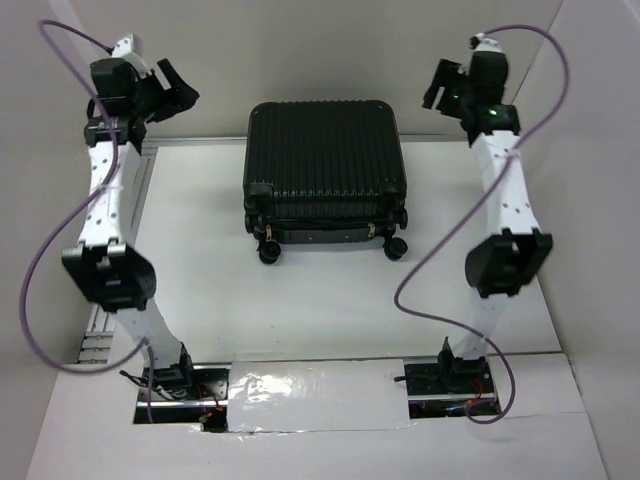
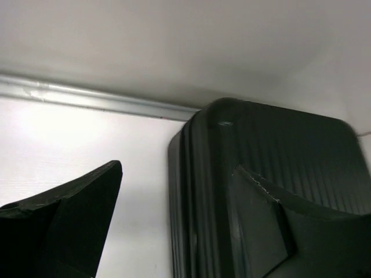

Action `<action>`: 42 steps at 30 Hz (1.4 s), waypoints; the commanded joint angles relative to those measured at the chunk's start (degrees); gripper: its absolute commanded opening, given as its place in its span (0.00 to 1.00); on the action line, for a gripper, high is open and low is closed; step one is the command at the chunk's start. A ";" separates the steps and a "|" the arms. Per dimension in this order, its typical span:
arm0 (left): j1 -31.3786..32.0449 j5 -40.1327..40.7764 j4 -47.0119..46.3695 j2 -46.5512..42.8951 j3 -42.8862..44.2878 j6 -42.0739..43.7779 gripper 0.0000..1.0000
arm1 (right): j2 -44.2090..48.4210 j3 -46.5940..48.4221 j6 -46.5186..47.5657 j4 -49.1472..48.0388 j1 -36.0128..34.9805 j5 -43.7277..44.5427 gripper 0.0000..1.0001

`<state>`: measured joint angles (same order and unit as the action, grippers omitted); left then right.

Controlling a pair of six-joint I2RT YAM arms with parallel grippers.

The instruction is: Pack the luggage

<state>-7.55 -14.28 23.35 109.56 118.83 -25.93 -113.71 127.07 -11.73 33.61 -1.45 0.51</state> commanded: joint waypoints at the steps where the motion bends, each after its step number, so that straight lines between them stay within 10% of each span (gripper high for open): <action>1: 4.45 -8.03 -0.41 -12.59 -6.03 4.65 0.90 | 14.96 -9.35 1.70 -2.48 0.93 -9.02 0.79; 10: 26.66 -13.14 3.36 -37.56 -37.42 5.21 0.87 | 43.18 -50.19 -4.86 -7.67 -6.88 -20.01 0.76; 20: 51.56 15.31 0.48 -43.46 -55.36 -3.68 0.83 | 55.35 -73.71 -14.02 -11.98 -17.70 -17.49 0.70; 27: 52.99 35.09 -3.12 -37.23 -56.86 -5.63 0.81 | 49.56 -75.74 -15.08 -13.39 -23.68 -6.79 0.68; 42: 40.07 28.60 -10.62 -28.79 -57.13 0.62 0.80 | 38.92 -72.49 -12.18 -19.72 -24.30 -0.26 0.63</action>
<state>33.19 13.15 14.92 79.96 61.10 -27.22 -73.38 51.42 -25.41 19.03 -25.39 -2.68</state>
